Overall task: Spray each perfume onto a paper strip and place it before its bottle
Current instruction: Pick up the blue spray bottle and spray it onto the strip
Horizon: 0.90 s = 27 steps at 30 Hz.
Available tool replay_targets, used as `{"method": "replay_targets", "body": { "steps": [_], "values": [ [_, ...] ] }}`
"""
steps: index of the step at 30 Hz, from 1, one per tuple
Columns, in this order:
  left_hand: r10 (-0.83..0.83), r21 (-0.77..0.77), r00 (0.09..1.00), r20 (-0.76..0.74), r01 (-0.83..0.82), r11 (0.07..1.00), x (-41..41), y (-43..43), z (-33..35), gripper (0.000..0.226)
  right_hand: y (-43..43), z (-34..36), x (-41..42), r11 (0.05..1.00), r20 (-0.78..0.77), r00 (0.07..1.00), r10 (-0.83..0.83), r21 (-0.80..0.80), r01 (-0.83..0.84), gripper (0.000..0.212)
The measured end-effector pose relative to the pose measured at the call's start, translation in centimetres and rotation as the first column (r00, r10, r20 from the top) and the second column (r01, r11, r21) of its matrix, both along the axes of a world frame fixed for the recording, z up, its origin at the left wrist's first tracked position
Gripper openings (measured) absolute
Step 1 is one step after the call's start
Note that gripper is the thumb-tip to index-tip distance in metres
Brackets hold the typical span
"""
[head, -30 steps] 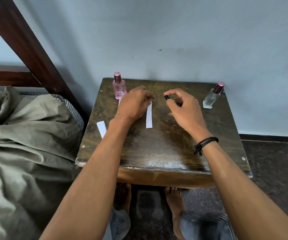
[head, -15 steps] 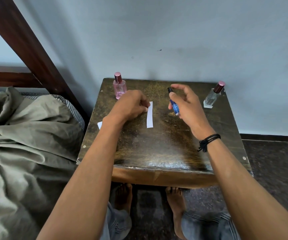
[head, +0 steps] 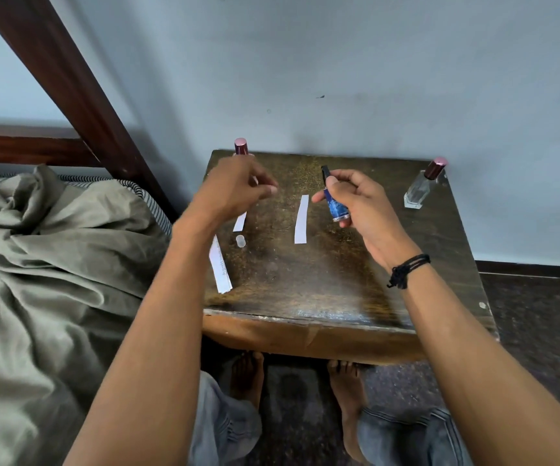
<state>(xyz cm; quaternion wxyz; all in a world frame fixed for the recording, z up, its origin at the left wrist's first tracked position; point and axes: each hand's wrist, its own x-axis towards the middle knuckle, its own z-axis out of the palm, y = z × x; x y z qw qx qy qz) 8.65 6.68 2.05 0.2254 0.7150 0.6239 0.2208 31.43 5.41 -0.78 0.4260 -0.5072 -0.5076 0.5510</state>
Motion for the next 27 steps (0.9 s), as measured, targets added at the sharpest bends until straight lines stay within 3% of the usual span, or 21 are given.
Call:
{"method": "replay_targets", "body": {
  "steps": [3, 6, 10, 15, 16, 18, 21, 24, 27],
  "values": [
    [0.009, -0.082, 1.0, -0.003, -0.009, 0.997, -2.4, -2.9, 1.2, 0.013, -0.4, 0.0, -0.6, 0.998, 0.006, 0.998, 0.059, -0.002, -0.059, 0.019],
    [-0.047, -0.226, 0.993, -0.108, 0.021, 0.974, -3.7, -4.7, 0.8, 0.031, -0.5, 0.0, -1.1, 0.994, 0.026, 0.994, 0.105, -0.001, -0.105, 0.02],
    [-0.077, -0.314, 0.989, -0.128, 0.033, 0.949, -3.5, -4.8, -0.6, 0.029, -0.8, -0.3, -1.2, 0.99, 0.076, 0.987, 0.141, -0.009, -0.141, 0.023],
    [-0.041, -0.233, 0.989, -0.143, 0.007, 0.972, -3.1, -4.5, -1.2, 0.015, -0.9, -0.6, -1.4, 0.988, 0.153, 0.976, 0.154, -0.001, -0.156, 0.019],
    [-0.002, -0.206, 0.997, -0.075, -0.013, 0.978, -3.1, -4.4, -1.3, 0.014, -0.9, -0.6, -1.6, 0.986, 0.167, 0.972, 0.164, 0.004, -0.167, 0.018],
    [0.133, -0.174, 0.971, 0.197, -0.099, 0.98, -2.8, -4.4, -1.4, 0.016, -1.0, -0.6, -1.8, 0.98, 0.198, 0.961, 0.193, 0.007, -0.199, 0.016],
    [0.303, -0.227, 0.723, 0.62, -0.205, 0.952, -1.7, -4.9, -1.5, 0.02, -1.3, -0.8, -2.3, 0.969, 0.239, 0.941, 0.241, 0.001, -0.249, 0.018],
    [0.367, -0.291, 0.545, 0.754, -0.224, 0.93, -0.8, -5.4, -1.8, 0.021, -1.6, -1.1, -2.5, 0.958, 0.275, 0.922, 0.273, 0.008, -0.286, 0.016],
    [0.378, -0.324, 0.493, 0.783, -0.194, 0.926, -0.4, -5.6, -2.1, 0.021, -1.8, -1.4, -2.5, 0.952, 0.324, 0.901, 0.287, 0.009, -0.307, 0.015]
  ]
}}
